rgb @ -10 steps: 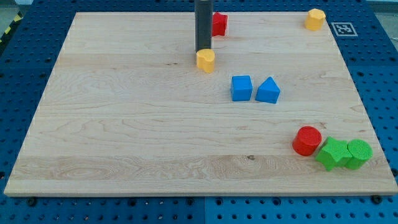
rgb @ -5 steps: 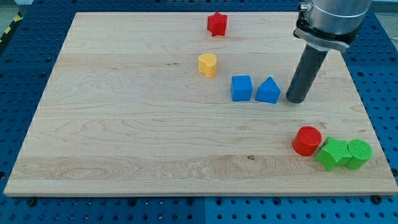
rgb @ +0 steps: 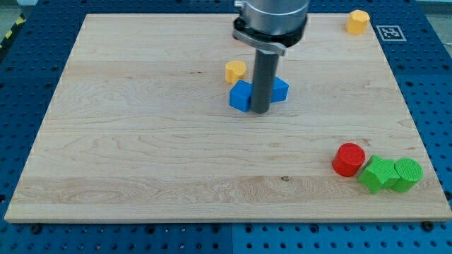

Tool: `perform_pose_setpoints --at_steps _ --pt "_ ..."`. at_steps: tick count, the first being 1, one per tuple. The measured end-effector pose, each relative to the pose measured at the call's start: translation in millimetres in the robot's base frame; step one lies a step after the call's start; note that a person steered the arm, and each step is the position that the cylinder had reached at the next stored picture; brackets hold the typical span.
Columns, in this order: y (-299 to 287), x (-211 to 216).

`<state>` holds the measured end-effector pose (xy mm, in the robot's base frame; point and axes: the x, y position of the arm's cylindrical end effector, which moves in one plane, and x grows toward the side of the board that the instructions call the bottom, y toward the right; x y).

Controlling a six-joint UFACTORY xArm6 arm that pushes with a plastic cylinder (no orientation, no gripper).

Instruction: Move the blue blocks near to the yellow heart

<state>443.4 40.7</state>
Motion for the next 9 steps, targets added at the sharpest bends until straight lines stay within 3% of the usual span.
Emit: perform_pose_setpoints --at_steps 1,2,4,6,9 --pt "-6.9 3.5" --pt "43.8 24.5" --pt "75.4 -15.0" --pt "17.0 -35.9" --pt "-24.2 -42.2"
